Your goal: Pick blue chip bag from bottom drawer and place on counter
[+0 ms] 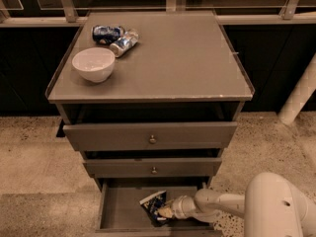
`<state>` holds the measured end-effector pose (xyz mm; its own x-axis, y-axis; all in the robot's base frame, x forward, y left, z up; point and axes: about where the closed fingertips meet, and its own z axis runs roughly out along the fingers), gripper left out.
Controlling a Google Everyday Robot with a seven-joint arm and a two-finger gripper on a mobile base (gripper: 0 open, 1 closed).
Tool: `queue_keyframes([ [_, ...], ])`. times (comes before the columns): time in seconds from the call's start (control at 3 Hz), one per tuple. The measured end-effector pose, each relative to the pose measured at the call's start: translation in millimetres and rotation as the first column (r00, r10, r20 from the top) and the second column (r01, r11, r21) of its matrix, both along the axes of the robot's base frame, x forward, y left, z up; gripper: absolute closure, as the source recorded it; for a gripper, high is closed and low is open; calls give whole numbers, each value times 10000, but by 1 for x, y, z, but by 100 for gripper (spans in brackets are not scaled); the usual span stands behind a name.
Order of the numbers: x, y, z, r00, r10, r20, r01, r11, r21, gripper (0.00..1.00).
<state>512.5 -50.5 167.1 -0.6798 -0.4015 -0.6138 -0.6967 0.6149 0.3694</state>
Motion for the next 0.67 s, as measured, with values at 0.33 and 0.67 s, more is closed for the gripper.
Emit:
queue_keyframes([
  [0.33, -9, 5, 31, 9979, 618, -217, -610, 9975, 357, 100],
  [0.67, -21, 8, 80, 9908, 1351, 2, -1340, 9826, 1287, 100],
])
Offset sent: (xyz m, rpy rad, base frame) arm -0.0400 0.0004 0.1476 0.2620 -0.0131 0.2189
